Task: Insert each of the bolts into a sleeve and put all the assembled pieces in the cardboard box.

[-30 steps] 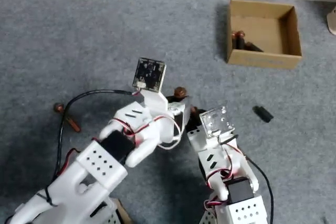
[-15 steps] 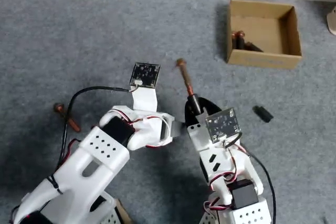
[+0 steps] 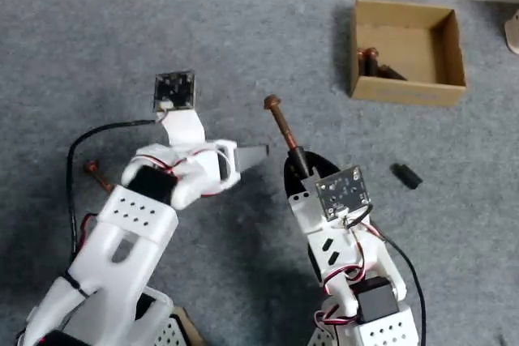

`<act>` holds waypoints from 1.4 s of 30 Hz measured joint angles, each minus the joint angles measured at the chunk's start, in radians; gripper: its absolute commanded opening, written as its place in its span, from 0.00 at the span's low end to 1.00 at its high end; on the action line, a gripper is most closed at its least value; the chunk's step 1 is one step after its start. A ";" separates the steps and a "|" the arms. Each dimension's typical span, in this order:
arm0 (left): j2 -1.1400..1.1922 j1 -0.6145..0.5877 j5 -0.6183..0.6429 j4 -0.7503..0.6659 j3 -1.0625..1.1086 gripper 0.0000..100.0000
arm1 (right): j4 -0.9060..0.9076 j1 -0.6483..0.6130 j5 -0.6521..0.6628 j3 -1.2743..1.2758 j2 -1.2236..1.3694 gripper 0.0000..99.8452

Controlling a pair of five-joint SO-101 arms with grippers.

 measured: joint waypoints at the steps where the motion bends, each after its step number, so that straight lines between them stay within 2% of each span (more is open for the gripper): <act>1: 0.028 -0.011 -0.002 -0.025 0.000 0.33 | 0.000 -0.002 -0.012 0.000 0.000 0.00; 7: 0.296 -0.026 0.020 -0.075 -0.055 0.29 | -0.048 0.032 -0.098 -0.048 0.000 0.00; 11: 0.344 -0.032 0.032 -0.080 -0.063 0.29 | -0.144 0.101 -0.100 -0.038 0.000 0.00; 17: 0.353 -0.031 0.035 -0.083 -0.071 0.29 | -0.413 0.178 0.014 0.077 0.000 0.00; 22: 0.356 -0.032 0.035 -0.083 -0.071 0.29 | -0.595 0.239 0.035 0.114 0.000 0.00; 25: 0.356 -0.032 0.035 -0.091 -0.071 0.29 | -0.631 0.238 0.040 0.138 0.000 0.00; 29: 0.356 -0.031 0.035 -0.189 -0.071 0.29 | -0.641 0.233 0.041 0.140 0.000 0.00; 33: 0.358 -0.032 0.035 -0.305 -0.077 0.29 | -0.641 0.169 0.041 0.140 0.000 0.00; 38: 0.358 -0.032 0.040 -0.377 -0.127 0.29 | -0.643 0.106 0.041 0.140 0.000 0.00; 42: 0.358 -0.038 0.117 -0.420 -0.172 0.29 | -0.635 0.049 0.041 0.140 0.000 0.00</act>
